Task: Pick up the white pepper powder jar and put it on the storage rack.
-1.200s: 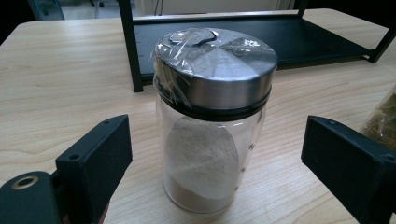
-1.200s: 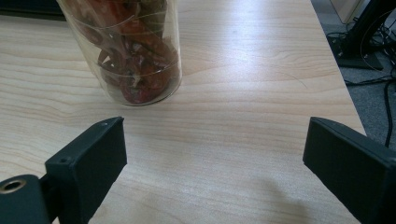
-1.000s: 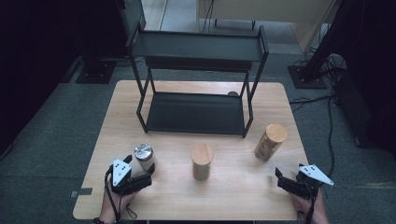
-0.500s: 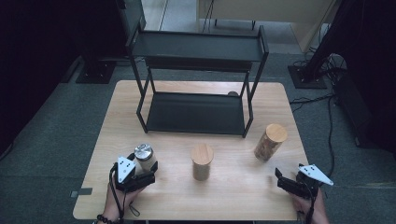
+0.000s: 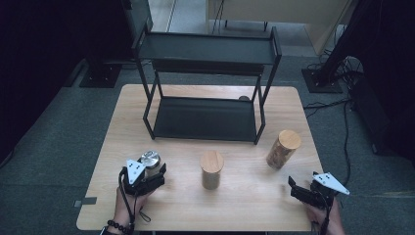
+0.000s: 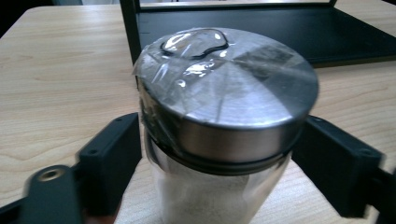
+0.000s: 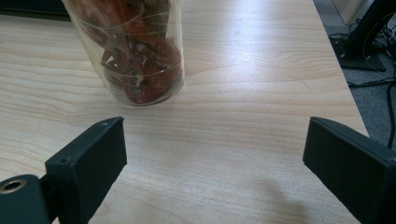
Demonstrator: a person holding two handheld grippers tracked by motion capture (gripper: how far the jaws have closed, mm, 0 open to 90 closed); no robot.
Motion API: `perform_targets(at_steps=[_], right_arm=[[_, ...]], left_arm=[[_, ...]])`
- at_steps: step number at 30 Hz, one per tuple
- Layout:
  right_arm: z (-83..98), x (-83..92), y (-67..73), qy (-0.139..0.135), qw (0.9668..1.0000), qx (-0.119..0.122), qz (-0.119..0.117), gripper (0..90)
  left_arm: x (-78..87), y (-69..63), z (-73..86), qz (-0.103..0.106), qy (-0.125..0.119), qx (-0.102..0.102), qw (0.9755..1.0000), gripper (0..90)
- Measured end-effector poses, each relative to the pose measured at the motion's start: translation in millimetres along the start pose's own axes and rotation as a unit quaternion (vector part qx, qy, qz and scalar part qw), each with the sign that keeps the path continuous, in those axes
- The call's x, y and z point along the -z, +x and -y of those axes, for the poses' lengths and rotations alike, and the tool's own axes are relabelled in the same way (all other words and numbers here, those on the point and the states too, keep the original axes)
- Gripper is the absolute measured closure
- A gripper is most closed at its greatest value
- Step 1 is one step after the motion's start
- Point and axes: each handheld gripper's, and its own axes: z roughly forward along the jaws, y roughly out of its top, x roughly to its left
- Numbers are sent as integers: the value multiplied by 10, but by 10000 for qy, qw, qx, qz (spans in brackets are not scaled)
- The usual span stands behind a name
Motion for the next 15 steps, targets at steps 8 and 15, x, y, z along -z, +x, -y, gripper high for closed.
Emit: perform_targets(at_steps=[8,15], right_arm=[[0,0,0,6,10000,-7,-5,61],[0,0,-2,1,10000,1,-13,60]], left_arm=[[-59,10,11,-17,94,34,9999,263],[-67,0,1,-50,88,-87,9999,307]])
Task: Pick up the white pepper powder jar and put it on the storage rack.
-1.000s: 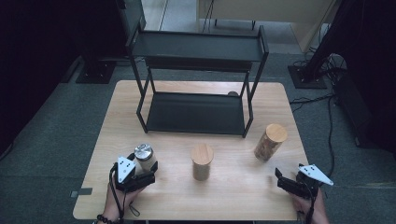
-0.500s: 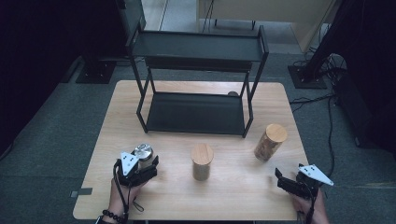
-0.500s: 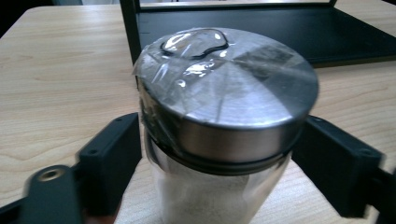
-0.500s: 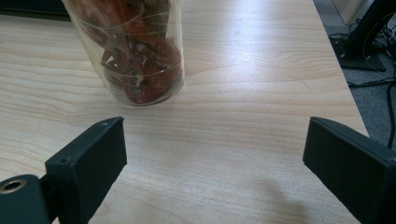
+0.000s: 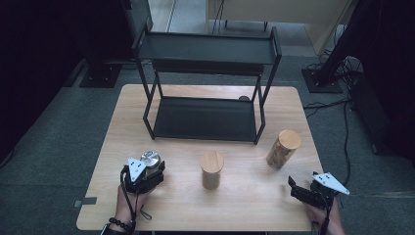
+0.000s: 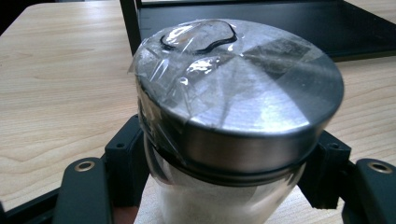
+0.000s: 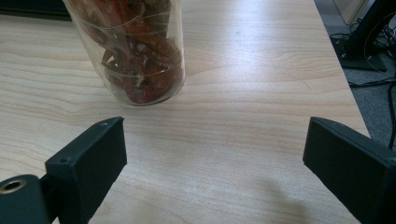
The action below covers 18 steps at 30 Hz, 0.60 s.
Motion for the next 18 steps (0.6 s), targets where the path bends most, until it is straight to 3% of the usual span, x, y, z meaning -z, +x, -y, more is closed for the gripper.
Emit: perform_targets(at_steps=[18], right_arm=[[0,0,-1,3,10000,16,-24,60]], left_arm=[[-164,-27,-126,-96,87,-58,9999,312]])
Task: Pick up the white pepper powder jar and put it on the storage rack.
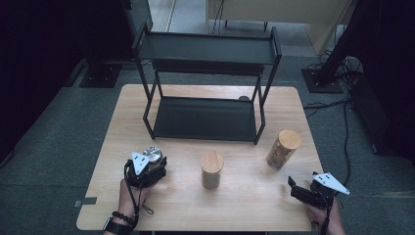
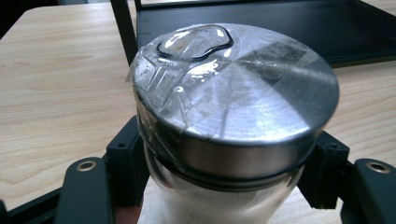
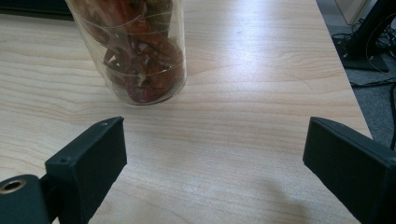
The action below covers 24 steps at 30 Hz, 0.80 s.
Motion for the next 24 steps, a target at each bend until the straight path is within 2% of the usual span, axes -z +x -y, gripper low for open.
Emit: perform_targets(at_steps=[8,11,18,24], right_arm=[[0,2,2,-1,10000,1,-14,55],[-2,-2,-2,24,10000,-26,5,25],[-3,-1,-3,22,10000,-41,8,22],[-2,0,-2,10,10000,-40,-5,22]], left_arm=[[-95,-34,-73,-14,36,-68,10000,314],[-138,-56,-121,-14,20,-52,10000,314],[-217,-114,-277,46,-8,26,10000,314],[-300,-173,-401,18,-22,-89,10000,314]])
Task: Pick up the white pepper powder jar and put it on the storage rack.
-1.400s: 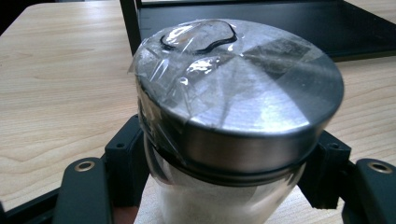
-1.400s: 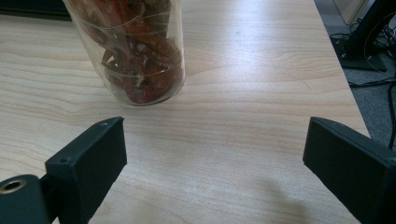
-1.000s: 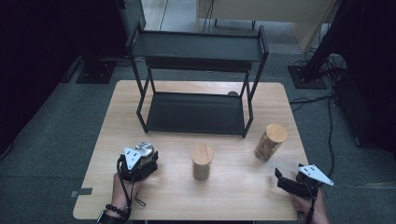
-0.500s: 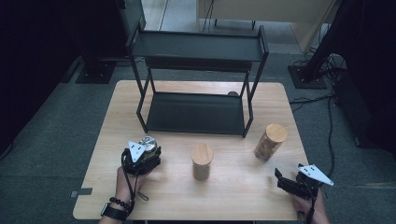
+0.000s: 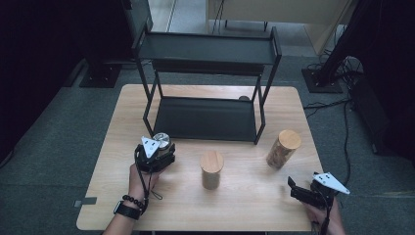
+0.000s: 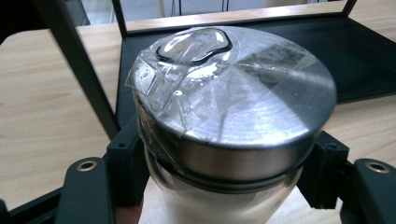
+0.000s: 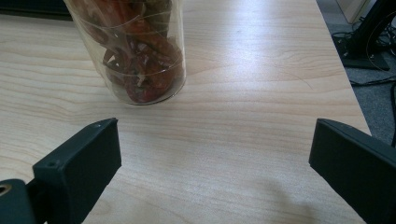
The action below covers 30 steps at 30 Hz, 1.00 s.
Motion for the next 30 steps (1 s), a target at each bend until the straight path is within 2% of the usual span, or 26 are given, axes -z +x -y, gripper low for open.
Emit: perform_targets(at_steps=[7,30], right_arm=[[0,1,-4,-2,10000,-8,-48,12],[8,-2,23,-9,9999,135,-50,13]], left_arm=[[-118,-37,-103,-46,22,-39,10000,314],[-470,-38,-370,-184,32,-57,9998,314]])
